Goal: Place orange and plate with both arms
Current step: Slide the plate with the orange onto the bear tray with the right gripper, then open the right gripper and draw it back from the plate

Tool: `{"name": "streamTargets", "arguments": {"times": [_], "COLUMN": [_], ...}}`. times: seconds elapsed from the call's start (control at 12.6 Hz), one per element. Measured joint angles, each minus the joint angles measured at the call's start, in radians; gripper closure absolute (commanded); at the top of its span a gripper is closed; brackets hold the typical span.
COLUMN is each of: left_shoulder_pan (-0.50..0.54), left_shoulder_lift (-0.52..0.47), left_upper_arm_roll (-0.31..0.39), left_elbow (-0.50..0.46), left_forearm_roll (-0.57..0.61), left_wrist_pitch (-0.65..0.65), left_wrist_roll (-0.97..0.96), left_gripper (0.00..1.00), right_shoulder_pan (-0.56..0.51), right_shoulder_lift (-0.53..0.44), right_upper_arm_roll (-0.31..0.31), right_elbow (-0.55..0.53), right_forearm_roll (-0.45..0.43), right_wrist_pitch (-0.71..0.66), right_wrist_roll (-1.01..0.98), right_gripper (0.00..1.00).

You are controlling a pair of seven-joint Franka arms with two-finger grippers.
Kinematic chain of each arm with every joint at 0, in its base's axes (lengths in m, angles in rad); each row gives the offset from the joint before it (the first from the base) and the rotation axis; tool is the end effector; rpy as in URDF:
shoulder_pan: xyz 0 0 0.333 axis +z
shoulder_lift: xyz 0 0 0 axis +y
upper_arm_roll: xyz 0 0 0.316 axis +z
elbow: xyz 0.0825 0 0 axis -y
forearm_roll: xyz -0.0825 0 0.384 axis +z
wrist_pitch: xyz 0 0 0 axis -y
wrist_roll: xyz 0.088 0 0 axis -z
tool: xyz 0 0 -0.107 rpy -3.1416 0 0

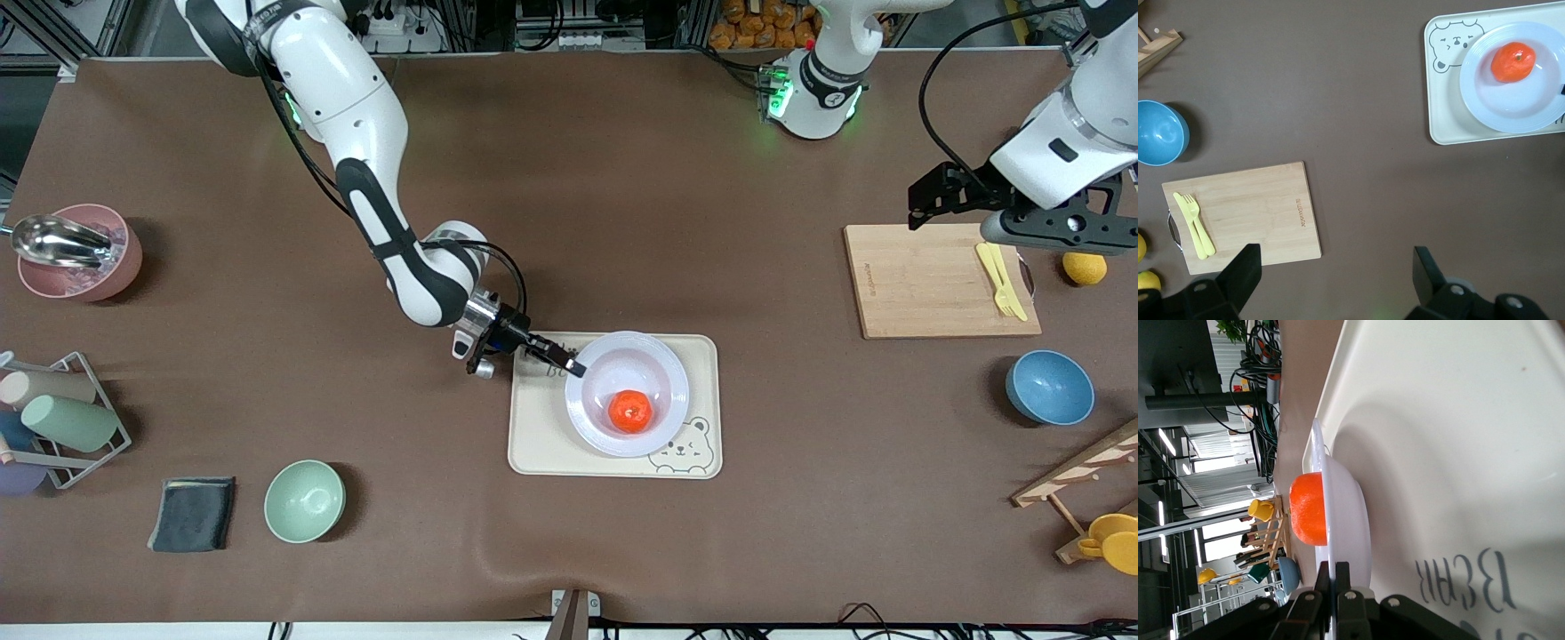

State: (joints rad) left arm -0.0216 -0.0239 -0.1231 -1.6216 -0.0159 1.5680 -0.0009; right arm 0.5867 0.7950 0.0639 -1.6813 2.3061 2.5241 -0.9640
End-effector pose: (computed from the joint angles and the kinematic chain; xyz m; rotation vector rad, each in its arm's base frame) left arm 0.5398 -0.0812 0.6134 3.1224 -0.2245 -0.0481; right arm 0.5362 0.3945 0.1320 -1.8902 0.5444 -0.2021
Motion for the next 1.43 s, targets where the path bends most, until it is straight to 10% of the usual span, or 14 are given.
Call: {"name": "streamTargets", "arguments": {"times": [0.08, 0.16, 0.32, 0.79, 1.43], "left_shoulder_pan": [0.0, 0.0, 0.0, 0.0, 0.0], "left_shoulder_lift": [0.002, 0.003, 0.003, 0.003, 0.006], "left_upper_arm_roll": [0.0, 0.0, 0.0, 0.0, 0.0], "left_elbow": [0.0, 0.0, 0.0, 0.0, 0.0], "left_forearm_roll": [0.0, 0.0, 0.0, 0.0, 0.0], "left_wrist_pitch": [0.0, 0.0, 0.0, 0.0, 0.005], "left_wrist_roll": [0.0, 0.0, 0.0, 0.0, 0.0], "left_gripper": [0.0, 0.0, 0.0, 0.0, 0.0], "right_shoulder_pan": [0.0, 0.0, 0.0, -0.005, -0.075], "right_shoulder_lift": [0.001, 0.001, 0.001, 0.001, -0.02], "right_upper_arm_roll": [0.001, 0.001, 0.001, 0.0, -0.016], "right_elbow": [0.001, 0.003, 0.01, 0.015, 0.052], "right_forearm_roll": [-0.006, -0.009, -0.01, -0.11, -0.728], "right_wrist_pitch": [0.0, 0.002, 0.017, 0.049, 0.05], "right_wrist_roll": [0.0, 0.0, 0.004, 0.093, 0.618], "right_gripper": [1.0, 0.65, 0.47, 0.49, 0.49]}}
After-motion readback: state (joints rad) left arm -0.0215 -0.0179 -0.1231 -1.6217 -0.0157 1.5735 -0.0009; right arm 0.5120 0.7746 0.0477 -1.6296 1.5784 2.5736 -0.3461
